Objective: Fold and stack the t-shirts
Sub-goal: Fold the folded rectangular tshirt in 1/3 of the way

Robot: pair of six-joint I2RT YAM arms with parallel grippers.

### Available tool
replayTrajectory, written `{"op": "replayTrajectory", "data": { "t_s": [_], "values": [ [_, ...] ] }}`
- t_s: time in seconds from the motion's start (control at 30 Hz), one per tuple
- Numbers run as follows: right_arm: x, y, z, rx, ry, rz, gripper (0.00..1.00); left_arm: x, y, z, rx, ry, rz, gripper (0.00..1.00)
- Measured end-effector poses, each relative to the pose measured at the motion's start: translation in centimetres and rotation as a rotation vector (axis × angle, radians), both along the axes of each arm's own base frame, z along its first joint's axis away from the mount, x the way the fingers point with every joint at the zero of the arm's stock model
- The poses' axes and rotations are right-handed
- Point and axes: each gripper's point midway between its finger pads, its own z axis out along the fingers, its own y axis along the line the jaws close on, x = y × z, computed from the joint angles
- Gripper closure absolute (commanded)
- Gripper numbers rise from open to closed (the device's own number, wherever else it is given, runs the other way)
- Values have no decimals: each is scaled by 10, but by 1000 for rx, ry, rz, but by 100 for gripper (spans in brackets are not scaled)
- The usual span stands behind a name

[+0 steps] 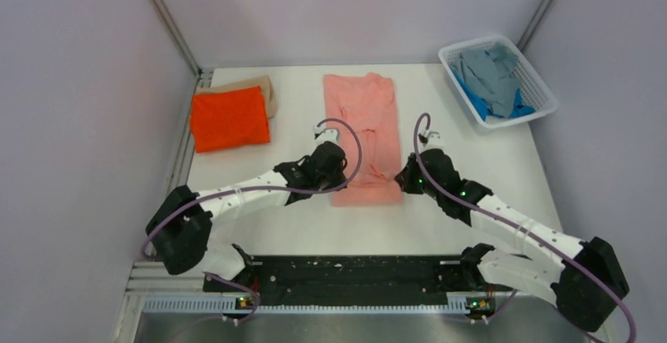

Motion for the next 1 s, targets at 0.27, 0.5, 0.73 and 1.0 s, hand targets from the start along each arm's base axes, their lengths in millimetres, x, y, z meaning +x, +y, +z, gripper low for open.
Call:
{"op": "replayTrajectory", "data": {
  "t_s": [0.27, 0.5, 0.73, 1.0],
  "values": [
    [93, 21, 20, -2, -95, -31, 100, 84, -1, 10, 26, -50, 122, 100],
    [142, 21, 3, -21, -75, -46, 100, 124, 8, 6, 80, -64, 178, 95],
    [162, 16, -11, -34, -48, -57, 54, 146, 20, -11, 104, -30, 194, 45],
    [167, 11, -3, -52, -62, -26, 1, 146, 24, -5, 104, -16, 162, 1]
  ]
}}
